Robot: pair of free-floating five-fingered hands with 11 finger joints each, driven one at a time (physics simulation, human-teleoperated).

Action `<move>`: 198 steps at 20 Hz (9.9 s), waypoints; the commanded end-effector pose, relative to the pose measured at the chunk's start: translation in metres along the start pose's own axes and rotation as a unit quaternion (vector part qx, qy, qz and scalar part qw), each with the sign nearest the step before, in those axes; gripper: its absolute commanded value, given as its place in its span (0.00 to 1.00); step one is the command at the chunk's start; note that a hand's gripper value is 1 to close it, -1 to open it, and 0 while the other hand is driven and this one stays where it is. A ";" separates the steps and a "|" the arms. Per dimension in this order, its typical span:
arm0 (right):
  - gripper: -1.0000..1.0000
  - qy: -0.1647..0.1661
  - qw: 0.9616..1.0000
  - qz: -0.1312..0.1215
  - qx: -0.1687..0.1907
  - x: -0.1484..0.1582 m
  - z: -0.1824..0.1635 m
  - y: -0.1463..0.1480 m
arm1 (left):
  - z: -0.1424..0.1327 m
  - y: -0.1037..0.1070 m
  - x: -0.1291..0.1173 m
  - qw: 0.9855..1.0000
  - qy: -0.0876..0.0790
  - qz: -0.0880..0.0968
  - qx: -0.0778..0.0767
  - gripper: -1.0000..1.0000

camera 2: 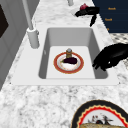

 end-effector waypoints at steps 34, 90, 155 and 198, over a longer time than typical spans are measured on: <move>0.00 0.020 0.926 0.027 0.376 0.112 -0.108 -0.003 | 0.000 0.000 0.000 1.000 0.000 0.000 0.000 0.50; 0.00 0.039 0.913 0.062 0.402 0.174 -0.234 0.197 | 0.000 0.000 0.000 1.000 0.000 0.000 0.000 0.50; 1.00 0.037 0.912 0.014 0.407 0.011 -0.162 -0.078 | 0.000 0.000 0.000 1.000 0.000 0.000 0.000 0.50; 1.00 0.006 0.963 -0.054 0.263 -0.116 -0.056 -0.016 | 0.000 0.000 0.000 1.000 0.000 0.000 0.000 0.50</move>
